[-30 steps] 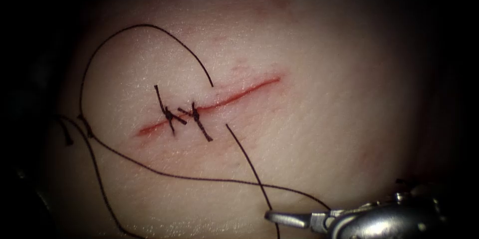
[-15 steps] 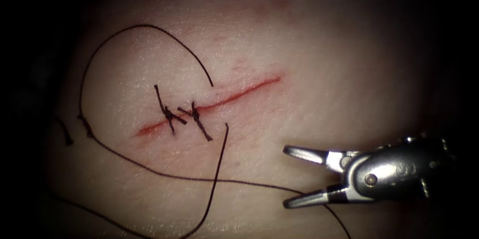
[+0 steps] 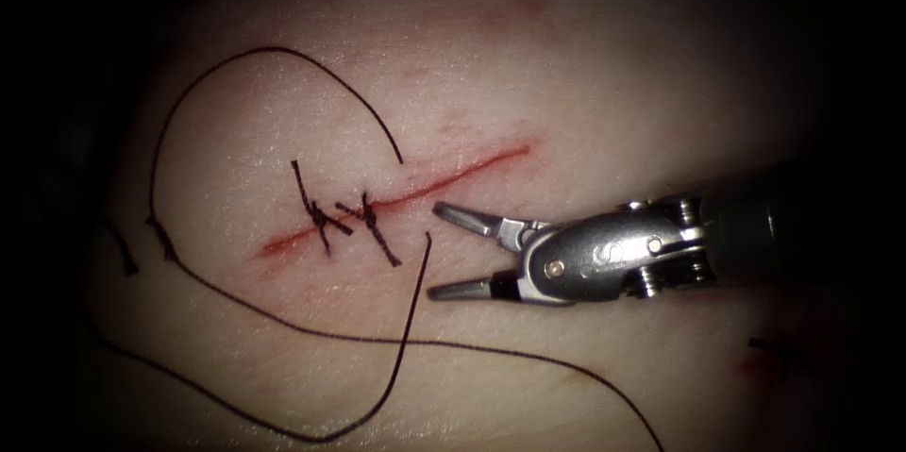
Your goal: Wound Closure
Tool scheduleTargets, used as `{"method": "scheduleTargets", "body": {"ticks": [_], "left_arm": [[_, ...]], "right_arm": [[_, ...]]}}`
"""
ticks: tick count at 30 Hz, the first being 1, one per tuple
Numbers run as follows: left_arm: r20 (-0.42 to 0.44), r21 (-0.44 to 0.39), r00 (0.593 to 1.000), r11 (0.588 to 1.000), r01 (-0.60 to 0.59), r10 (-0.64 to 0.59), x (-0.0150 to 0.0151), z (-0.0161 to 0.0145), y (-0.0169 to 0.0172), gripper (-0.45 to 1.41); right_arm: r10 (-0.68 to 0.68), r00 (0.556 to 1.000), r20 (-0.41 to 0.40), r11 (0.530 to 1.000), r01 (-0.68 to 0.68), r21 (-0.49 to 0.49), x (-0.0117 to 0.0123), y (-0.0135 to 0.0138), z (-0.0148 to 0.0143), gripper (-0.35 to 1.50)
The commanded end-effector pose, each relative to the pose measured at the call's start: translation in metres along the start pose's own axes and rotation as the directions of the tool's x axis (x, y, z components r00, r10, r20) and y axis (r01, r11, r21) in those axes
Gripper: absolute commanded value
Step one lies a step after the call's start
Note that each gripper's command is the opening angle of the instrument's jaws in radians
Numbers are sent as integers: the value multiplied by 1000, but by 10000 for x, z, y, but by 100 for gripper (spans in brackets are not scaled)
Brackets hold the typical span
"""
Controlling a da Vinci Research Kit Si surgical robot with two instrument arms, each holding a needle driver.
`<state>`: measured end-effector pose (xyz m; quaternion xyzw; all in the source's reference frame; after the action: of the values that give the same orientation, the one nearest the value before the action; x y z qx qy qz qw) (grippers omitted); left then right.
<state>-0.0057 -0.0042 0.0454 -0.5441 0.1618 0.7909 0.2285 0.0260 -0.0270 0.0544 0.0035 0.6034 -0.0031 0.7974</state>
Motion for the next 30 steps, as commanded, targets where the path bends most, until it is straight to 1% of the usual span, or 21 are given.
{"method": "scheduleTargets", "body": {"ticks": [1,2,3,4,5,7,11,13,14,17,21,25,30], "left_arm": [[-2,-3,1000,1000,0,0,-4,5,4,-45],[-2,-2,1000,1000,-1,1,-5,5,5,-45],[-2,-2,1000,1000,-1,1,-5,5,5,-45],[-4,-4,1000,1000,-1,1,-5,5,5,-45],[-4,-3,1000,1000,-1,1,-4,5,6,-45],[-7,-5,1000,1000,-1,1,-3,6,6,-45],[-8,-4,1000,1000,-1,1,-3,9,7,-45],[-11,-5,1000,1000,-1,1,-4,13,8,-45],[-15,-5,1000,1000,-2,2,-5,16,9,-45],[-20,-6,1000,1000,-3,3,-4,20,12,-45],[-29,-9,1000,1000,-3,3,-1,25,16,-45],[-39,-9,999,1000,-4,3,1,31,20,-45],[-41,-15,999,1000,-5,5,2,35,23,-45]], "right_arm": [[2,1000,-5,1000,-2,3,-1,-5,10,76],[2,1000,-4,1000,-2,2,-1,-5,11,69],[2,1000,-4,1000,-2,2,-1,-5,11,56],[2,1000,-4,1000,-2,2,-1,-5,11,37],[-1,1000,-13,1000,1,14,-1,-8,10,-35],[-5,1000,-3,999,5,46,-1,-10,7,-35],[-5,1000,-8,998,6,56,1,-11,0,-35],[-8,1000,-2,998,8,55,4,-16,-9,-35],[-8,1000,0,998,8,63,8,-24,-21,-35],[-20,1000,10,995,19,93,18,-41,-40,-35],[-23,1000,13,988,21,150,44,-74,-65,-35],[-22,1000,9,977,20,213,69,-111,-83,-35],[-14,1000,14,952,9,305,103,-160,-94,-35]]}}
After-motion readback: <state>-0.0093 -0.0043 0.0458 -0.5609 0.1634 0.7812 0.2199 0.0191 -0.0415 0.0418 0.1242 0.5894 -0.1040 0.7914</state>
